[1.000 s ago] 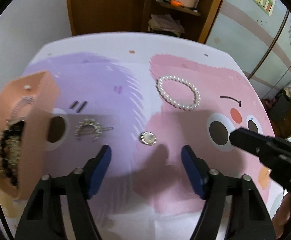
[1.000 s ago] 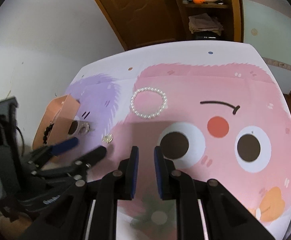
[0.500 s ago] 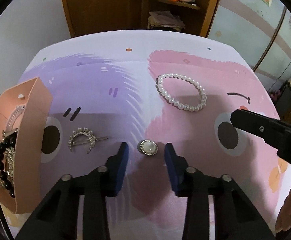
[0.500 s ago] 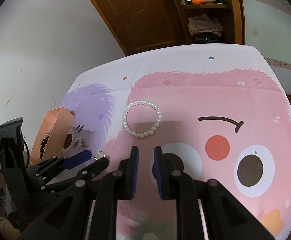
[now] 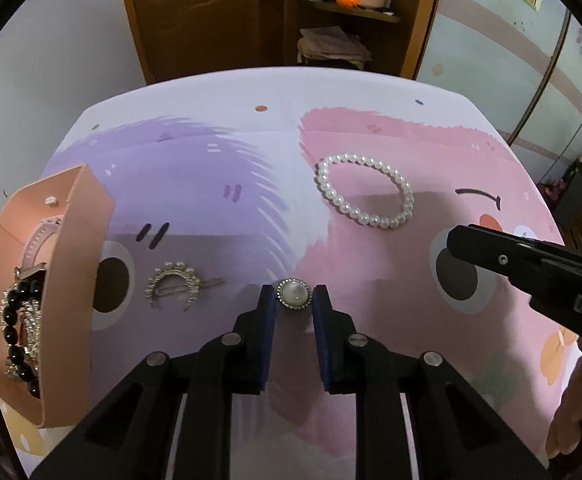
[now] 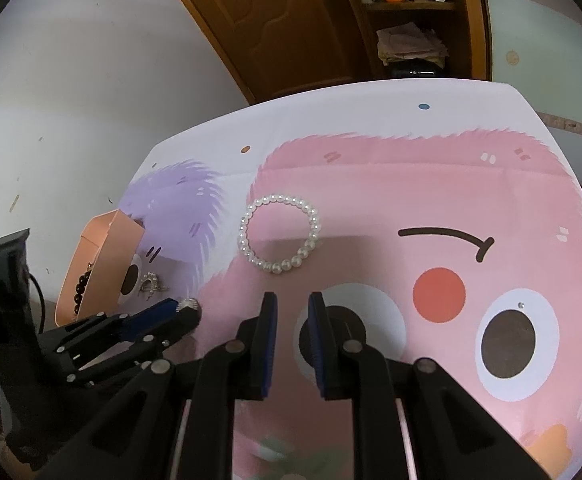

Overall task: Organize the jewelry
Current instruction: 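Grasp the pearl bracelet with the right tool while the left tool holds the brooch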

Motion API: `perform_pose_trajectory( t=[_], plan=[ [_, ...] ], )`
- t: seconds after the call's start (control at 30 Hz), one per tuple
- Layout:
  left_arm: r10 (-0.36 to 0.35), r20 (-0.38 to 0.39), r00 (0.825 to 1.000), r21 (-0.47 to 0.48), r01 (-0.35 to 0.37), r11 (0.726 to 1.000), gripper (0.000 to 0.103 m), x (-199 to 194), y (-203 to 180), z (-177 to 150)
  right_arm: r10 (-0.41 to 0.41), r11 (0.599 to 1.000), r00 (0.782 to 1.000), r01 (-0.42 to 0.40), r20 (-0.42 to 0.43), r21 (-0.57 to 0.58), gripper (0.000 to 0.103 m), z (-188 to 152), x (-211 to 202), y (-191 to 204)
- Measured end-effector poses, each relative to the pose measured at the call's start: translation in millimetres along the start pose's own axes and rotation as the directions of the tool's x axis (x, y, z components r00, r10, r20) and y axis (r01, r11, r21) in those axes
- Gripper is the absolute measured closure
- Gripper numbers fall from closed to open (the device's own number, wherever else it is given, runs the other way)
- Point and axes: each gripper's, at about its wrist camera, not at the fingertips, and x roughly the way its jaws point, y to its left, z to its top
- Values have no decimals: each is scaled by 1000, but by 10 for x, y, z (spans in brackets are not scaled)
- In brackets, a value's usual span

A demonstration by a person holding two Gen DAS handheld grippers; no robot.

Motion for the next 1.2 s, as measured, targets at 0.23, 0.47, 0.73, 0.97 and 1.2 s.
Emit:
perform_pose_trajectory(
  t=[0.23,0.47,0.73,0.97,1.2],
  plan=[
    [-11,48,999,-20,12,1000,86,-219,59,3,14,999,1000,-14,3,37,84,144,84,-60],
    [-28,61,998,-48,31,998,86,-321,144,-9,-35,999,999,34,25,34,77,383,208,-41],
    [-35,48,998,-84,39,996,86,-339,241,6,-147,988,983,141,-109,-64,77,688,567,173],
    [-48,44,998,-114,53,992,86,-322,330,5,-272,956,947,246,-170,-157,78,707,712,302],
    [-53,57,997,-133,61,989,86,-376,393,0,-313,942,934,282,-172,-183,95,701,757,358]
  ],
)
